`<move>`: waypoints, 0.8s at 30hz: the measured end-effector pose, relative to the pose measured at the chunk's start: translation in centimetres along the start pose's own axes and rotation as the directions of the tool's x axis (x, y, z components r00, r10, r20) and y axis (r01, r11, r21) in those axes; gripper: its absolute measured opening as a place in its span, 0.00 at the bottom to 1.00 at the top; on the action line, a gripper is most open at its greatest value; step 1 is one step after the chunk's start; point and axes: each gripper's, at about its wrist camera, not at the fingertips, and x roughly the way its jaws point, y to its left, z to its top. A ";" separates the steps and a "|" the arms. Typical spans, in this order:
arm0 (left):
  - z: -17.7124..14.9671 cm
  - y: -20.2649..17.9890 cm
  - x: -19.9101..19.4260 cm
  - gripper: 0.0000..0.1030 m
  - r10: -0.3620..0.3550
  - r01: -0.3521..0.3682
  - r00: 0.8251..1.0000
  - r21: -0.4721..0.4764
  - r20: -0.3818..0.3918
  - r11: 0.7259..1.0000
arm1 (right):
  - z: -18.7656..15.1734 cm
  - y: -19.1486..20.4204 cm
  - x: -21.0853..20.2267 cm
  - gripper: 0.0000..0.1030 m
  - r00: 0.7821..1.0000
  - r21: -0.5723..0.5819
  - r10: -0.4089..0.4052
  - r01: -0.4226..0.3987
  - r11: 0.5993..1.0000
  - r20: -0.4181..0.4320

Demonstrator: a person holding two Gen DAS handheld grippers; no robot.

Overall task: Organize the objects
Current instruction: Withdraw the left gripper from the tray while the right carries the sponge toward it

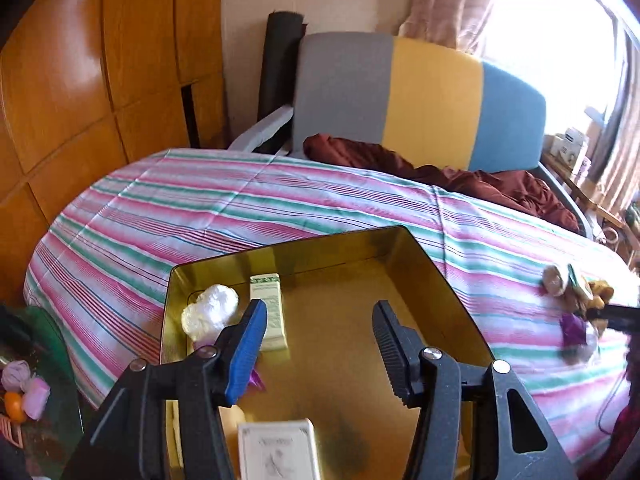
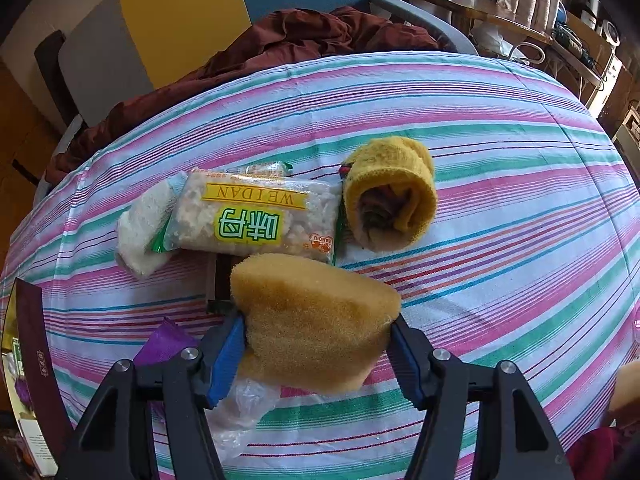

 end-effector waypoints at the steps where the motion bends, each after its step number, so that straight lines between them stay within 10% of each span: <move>1: -0.4 -0.4 -0.4 0.55 0.004 -0.004 1.000 0.012 0.006 1.000 | -0.1 0.0 -0.1 0.63 1.000 -0.003 -0.003 0.003 1.000 0.002; 24: -3.8 0.6 -3.1 0.63 0.010 -0.013 0.997 0.036 0.078 0.999 | -0.8 0.5 -3.9 0.63 0.990 0.004 -0.021 0.020 1.000 0.143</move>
